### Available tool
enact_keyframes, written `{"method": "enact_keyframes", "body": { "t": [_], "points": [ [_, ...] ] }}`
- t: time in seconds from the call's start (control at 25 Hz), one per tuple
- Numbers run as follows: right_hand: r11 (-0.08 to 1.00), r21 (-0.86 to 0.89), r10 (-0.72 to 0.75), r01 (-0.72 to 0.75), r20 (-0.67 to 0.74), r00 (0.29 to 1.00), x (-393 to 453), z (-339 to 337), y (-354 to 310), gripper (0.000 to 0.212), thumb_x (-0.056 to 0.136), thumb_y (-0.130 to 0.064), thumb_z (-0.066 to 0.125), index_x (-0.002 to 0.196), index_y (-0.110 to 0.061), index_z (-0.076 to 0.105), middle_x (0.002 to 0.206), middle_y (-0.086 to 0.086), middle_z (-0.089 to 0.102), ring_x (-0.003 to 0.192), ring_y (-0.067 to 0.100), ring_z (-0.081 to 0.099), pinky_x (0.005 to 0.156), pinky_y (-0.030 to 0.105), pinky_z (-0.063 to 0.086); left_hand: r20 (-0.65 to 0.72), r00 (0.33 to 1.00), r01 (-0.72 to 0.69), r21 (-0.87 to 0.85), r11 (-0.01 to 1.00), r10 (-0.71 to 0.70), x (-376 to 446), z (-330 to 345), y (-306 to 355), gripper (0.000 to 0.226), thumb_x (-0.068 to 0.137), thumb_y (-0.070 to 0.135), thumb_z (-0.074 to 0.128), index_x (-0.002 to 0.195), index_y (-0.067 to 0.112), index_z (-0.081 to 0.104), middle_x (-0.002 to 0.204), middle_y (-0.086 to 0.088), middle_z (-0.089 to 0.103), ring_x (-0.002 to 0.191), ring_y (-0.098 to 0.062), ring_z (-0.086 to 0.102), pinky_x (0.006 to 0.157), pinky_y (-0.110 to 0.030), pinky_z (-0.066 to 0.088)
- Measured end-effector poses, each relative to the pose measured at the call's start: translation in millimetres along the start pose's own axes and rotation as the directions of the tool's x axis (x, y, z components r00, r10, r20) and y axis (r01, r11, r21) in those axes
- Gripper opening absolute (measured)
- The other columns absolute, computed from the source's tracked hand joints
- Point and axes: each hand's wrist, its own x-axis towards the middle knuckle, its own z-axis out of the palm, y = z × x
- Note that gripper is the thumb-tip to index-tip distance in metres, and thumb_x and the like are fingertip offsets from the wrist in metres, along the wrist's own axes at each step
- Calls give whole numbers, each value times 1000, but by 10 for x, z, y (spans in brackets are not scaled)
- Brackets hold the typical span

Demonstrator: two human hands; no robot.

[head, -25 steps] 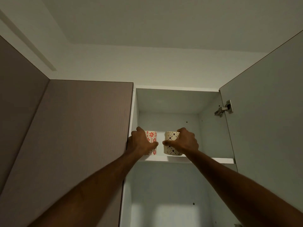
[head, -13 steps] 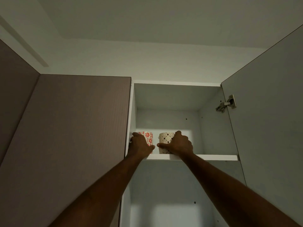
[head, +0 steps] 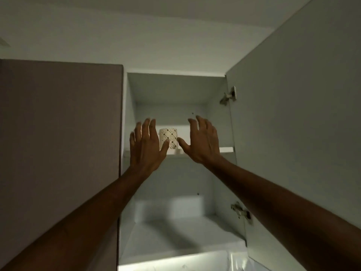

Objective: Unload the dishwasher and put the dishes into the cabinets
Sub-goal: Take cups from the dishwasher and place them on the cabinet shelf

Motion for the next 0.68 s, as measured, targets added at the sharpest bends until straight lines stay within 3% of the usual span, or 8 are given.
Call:
{"method": "enact_keyframes", "body": {
  "t": [0.08, 0.2, 0.4, 0.56, 0.68],
  "points": [
    [989, -124, -78, 80, 14, 997, -294, -289, 158, 80, 95, -68, 50, 158, -19, 37, 169, 17, 27, 156, 42, 23, 124, 61, 24, 33, 998, -56, -25, 998, 57, -206, -177, 316, 87, 95, 66, 49, 164, 22, 18, 171, -7, 19, 158, -35, 15, 123, -63, 22],
    [980, -162, -106, 114, 57, 993, -853, -694, 354, 81, 98, -69, 40, 161, -18, 34, 173, 16, 17, 160, 40, 12, 127, 63, 13, 69, 994, -77, -52, 996, 81, -675, -415, 758, 91, 95, 73, 45, 166, 30, 9, 174, -3, 9, 161, -33, 6, 123, -68, 17],
    [988, -152, 7, 16, 152, 988, -2123, -1438, 785, 85, 99, -74, 29, 162, -18, 35, 175, 16, 10, 161, 42, 5, 126, 65, 7, 197, 980, 10, -70, 997, 5, -1812, -919, 1647, 93, 93, 81, 37, 165, 37, -1, 175, -1, -1, 160, -38, 0, 119, -76, 13],
    [983, -176, -9, 47, 211, 977, -2970, -2212, 983, 87, 98, -77, 25, 164, -22, 31, 175, 18, 8, 161, 45, 3, 125, 65, 5, 303, 950, 88, -21, 996, -78, -2639, -1338, 2238, 95, 89, 88, 30, 165, 40, -3, 175, -1, -5, 160, -40, -3, 118, -78, 11],
    [986, -143, -54, 81, 180, 982, -3531, -2861, 1203, 86, 98, -76, 32, 164, -22, 32, 173, 18, 17, 160, 44, 9, 125, 65, 5, 368, 926, 100, -37, 994, -80, -3133, -1671, 2795, 99, 86, 91, 30, 165, 40, -1, 175, -2, -4, 160, -39, -2, 118, -77, 13]
  ]
}}
